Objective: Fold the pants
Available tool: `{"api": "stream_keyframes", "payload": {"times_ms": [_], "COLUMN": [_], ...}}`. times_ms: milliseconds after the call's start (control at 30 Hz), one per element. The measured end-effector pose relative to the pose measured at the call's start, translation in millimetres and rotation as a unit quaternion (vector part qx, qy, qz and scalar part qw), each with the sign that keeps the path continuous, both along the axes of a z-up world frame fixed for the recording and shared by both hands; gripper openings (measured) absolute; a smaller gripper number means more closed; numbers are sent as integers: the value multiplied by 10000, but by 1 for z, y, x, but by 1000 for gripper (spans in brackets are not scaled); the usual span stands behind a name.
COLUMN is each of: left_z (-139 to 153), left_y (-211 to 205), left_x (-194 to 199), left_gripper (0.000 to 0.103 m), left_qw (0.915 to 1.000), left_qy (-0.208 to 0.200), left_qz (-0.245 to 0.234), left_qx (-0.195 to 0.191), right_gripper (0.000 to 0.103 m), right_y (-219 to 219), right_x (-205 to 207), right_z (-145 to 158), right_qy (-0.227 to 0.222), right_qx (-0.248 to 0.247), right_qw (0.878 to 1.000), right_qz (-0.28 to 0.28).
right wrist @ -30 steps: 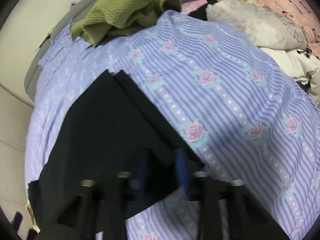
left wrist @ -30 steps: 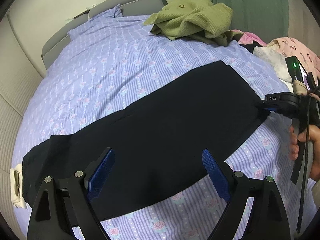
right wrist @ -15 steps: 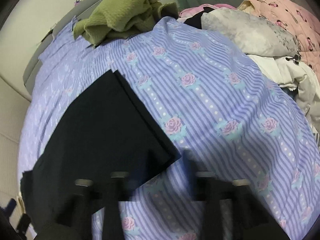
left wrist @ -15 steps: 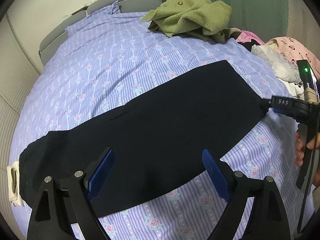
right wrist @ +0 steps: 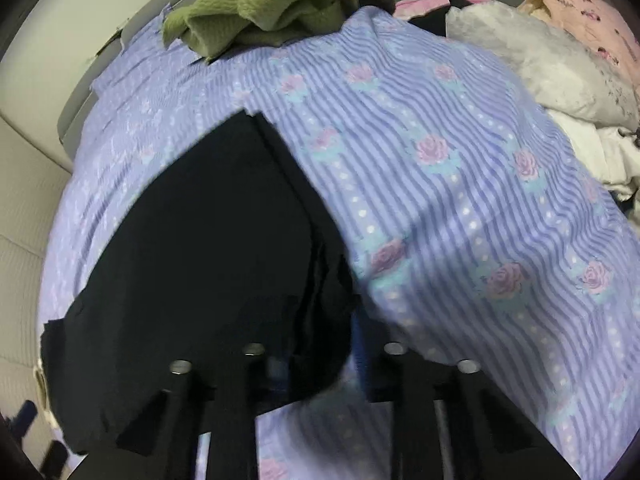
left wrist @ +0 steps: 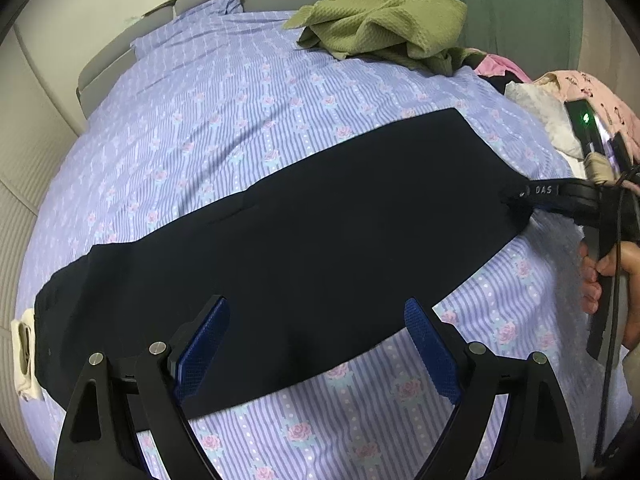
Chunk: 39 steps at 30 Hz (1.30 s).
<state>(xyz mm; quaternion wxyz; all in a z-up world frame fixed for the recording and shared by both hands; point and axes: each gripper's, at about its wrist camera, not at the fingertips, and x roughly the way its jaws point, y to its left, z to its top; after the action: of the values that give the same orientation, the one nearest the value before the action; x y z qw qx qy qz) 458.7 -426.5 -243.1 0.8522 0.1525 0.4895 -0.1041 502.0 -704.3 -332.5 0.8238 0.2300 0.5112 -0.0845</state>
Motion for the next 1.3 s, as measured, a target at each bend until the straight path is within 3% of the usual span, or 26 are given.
{"api": "stream_keyframes", "payload": {"times_ms": [133, 167, 367, 500, 633, 767, 900, 1000, 1067, 1300], "left_z": [16, 17, 16, 16, 19, 23, 30, 38, 45, 80], "left_y": [2, 1, -5, 1, 20, 42, 68, 87, 104, 204], "left_x": [-11, -14, -28, -41, -45, -44, -45, -49, -51, -59], "left_gripper": [90, 90, 90, 90, 90, 90, 91, 91, 91, 93], "left_qw": [9998, 9997, 9995, 9988, 9993, 9997, 9997, 9995, 9992, 9970], "left_qy": [-112, -127, -37, -127, -156, -175, -250, -287, -322, -719], "left_qz": [-92, -111, -303, -472, -350, -162, 7, 54, 42, 16], "left_qx": [-155, -152, -97, -8, 32, 53, -8, -144, -231, -294], "right_gripper": [18, 18, 18, 18, 20, 47, 54, 64, 72, 73], "right_y": [25, 27, 14, 26, 40, 35, 33, 53, 80, 198], "right_x": [-41, -48, -59, -61, -56, -64, -82, -94, -101, -110], "right_z": [75, 79, 14, 14, 14, 21, 50, 92, 123, 182], "right_qy": [-645, -629, 477, 616, 796, 939, 702, 359, 17, -547], "right_qx": [-1171, -1352, -1259, -1758, -2218, -2362, -2330, -2429, -2412, -2041], "right_qw": [9910, 9888, 9901, 9812, 9701, 9635, 9640, 9639, 9664, 9772], "right_qz": [-84, -113, -409, -509, -586, -845, -1073, -1034, -883, -205]}}
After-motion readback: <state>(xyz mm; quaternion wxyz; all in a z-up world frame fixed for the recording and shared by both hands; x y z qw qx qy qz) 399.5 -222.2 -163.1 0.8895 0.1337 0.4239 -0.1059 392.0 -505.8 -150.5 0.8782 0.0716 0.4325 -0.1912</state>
